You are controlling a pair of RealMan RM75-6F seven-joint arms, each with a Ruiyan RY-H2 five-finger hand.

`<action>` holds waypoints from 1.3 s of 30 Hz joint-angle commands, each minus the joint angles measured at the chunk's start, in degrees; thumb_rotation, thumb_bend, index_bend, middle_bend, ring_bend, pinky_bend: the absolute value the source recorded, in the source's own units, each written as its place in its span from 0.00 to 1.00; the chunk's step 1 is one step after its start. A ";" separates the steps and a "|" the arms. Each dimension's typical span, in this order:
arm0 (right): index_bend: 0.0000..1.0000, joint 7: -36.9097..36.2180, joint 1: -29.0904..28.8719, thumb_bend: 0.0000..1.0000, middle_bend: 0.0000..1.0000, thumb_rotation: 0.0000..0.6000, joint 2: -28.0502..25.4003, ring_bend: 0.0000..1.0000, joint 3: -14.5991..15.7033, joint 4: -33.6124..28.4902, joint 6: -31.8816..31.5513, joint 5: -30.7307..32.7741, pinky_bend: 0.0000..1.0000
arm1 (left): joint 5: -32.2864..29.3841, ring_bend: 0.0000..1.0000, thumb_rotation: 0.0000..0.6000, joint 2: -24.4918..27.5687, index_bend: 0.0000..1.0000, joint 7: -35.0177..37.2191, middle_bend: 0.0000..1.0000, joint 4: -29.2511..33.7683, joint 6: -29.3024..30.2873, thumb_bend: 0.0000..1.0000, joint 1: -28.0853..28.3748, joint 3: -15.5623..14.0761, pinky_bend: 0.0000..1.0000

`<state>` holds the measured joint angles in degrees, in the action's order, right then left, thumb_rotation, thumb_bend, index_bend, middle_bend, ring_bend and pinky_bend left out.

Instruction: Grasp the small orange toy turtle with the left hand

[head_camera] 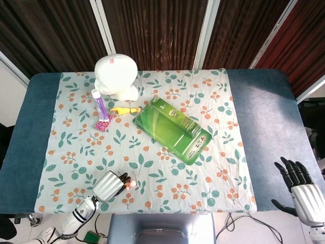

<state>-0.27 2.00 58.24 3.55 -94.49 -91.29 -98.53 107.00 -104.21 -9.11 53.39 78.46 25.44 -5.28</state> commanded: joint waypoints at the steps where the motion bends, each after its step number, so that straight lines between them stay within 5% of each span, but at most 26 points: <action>1: 0.00 0.00 0.00 0.13 0.00 1.00 -0.01 0.00 -0.01 -0.01 0.01 0.03 0.00 | -0.92 0.96 1.00 1.17 0.32 -0.25 0.41 2.26 -1.12 0.39 0.31 -0.45 1.00; 16: 0.00 -0.08 0.16 0.13 0.00 1.00 -0.11 0.00 0.01 -0.11 -0.23 -0.06 0.00 | -1.35 0.96 1.00 3.11 0.30 -2.41 0.39 6.08 -1.24 0.38 0.47 -1.65 1.00; 25: 0.00 -0.16 0.23 0.13 0.00 1.00 -0.14 0.00 -0.09 -0.08 -0.39 0.01 0.00 | -0.93 0.97 1.00 -0.86 0.75 -2.74 0.84 -1.12 2.90 0.45 0.20 -0.32 1.00; 30: 0.00 -0.07 0.18 0.13 0.00 1.00 -0.12 0.00 -0.07 -0.09 -0.24 0.00 0.00 | 0.33 0.99 1.00 -2.94 0.82 -0.91 0.92 -5.49 6.08 0.49 0.23 -0.70 1.00; 33: 0.00 -0.08 0.23 0.13 0.00 1.00 -0.13 0.00 -0.08 -0.10 -0.34 -0.03 0.00 | 0.35 0.99 1.00 -3.34 0.81 0.61 0.91 -6.28 6.45 0.49 0.31 -1.05 1.00; 36: 0.00 -0.10 0.27 0.13 0.00 1.00 -0.12 0.00 -0.05 -0.07 -0.43 -0.12 0.00 | -0.09 0.98 1.00 -2.55 0.73 1.22 0.79 -5.69 4.74 0.47 0.51 -1.77 1.00; 39: 0.00 -0.19 0.28 0.13 0.00 1.00 -0.18 0.00 0.00 -0.06 -0.47 -0.24 0.00 | -0.60 0.95 1.00 -1.49 0.43 0.28 0.55 -4.19 3.37 0.44 0.75 -1.97 1.00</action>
<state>-0.47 2.28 58.06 3.54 -94.55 -91.76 -98.76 106.70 -106.22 -8.39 48.58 82.44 26.03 -7.04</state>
